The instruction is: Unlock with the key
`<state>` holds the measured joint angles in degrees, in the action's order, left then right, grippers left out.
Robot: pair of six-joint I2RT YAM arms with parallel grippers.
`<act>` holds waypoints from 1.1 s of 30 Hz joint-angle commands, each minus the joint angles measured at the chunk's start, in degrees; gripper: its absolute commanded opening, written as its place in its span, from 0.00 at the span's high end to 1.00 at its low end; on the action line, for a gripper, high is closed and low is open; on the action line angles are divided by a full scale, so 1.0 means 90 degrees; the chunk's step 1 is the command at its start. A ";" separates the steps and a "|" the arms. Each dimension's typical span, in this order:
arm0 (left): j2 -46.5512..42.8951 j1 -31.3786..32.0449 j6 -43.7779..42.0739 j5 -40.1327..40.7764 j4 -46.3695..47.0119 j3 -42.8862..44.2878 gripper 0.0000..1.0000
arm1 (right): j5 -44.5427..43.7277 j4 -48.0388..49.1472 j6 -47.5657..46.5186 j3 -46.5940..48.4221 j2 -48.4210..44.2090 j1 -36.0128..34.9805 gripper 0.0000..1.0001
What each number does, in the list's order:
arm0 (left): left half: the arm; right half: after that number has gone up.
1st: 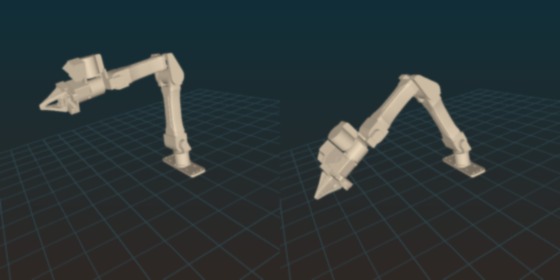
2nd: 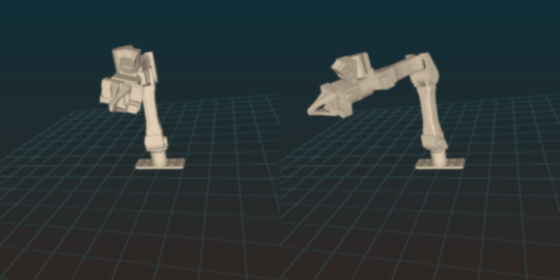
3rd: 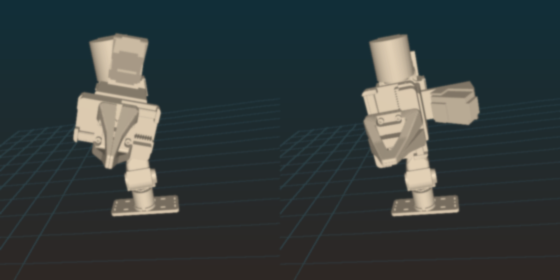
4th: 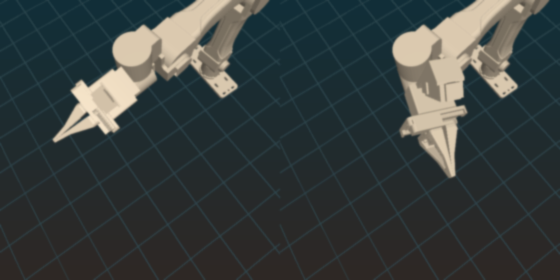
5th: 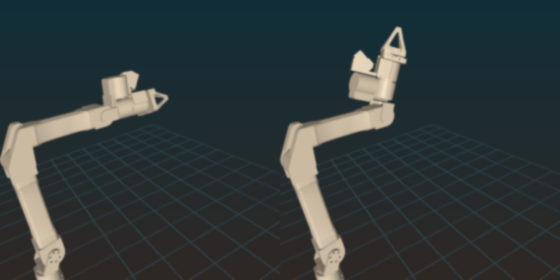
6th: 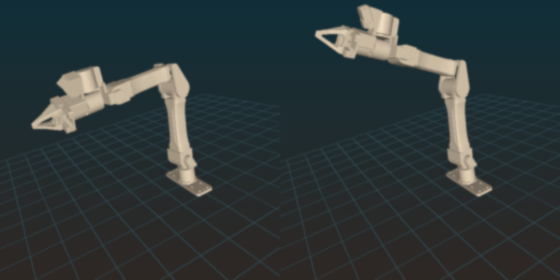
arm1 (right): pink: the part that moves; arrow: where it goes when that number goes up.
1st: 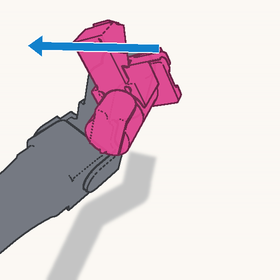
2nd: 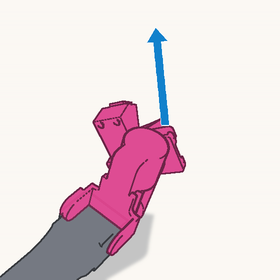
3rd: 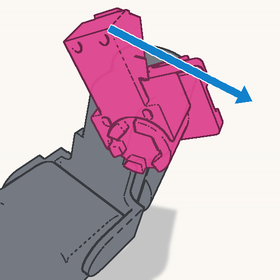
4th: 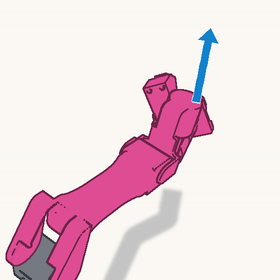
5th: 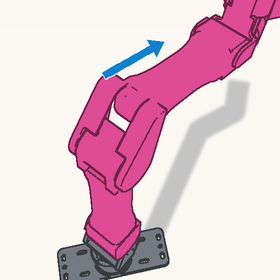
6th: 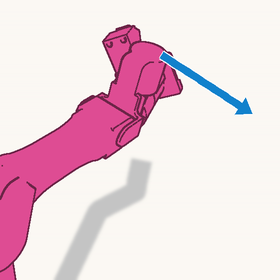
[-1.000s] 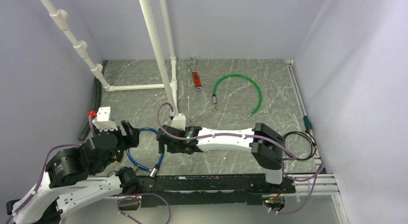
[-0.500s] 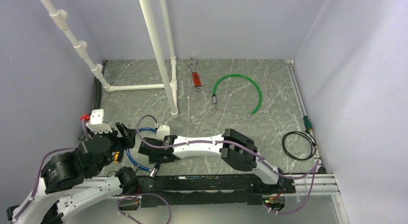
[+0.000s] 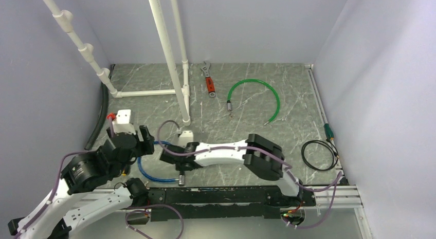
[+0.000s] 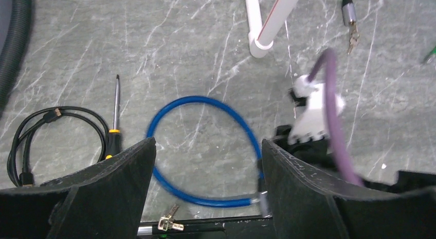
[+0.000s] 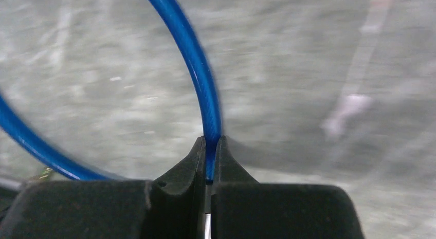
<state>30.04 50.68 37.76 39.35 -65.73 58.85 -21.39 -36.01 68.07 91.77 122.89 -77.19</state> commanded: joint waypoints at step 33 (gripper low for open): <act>0.0502 -0.0041 -0.0995 -0.0646 0.0145 0.2318 0.22 | 0.3136 0.4598 -0.2572 -0.2191 -0.2152 0.0770 0.44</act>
<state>32.51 50.54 31.77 34.70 -63.66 73.25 -6.85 -5.96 44.38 62.26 95.94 -68.29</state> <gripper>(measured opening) 0.780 0.617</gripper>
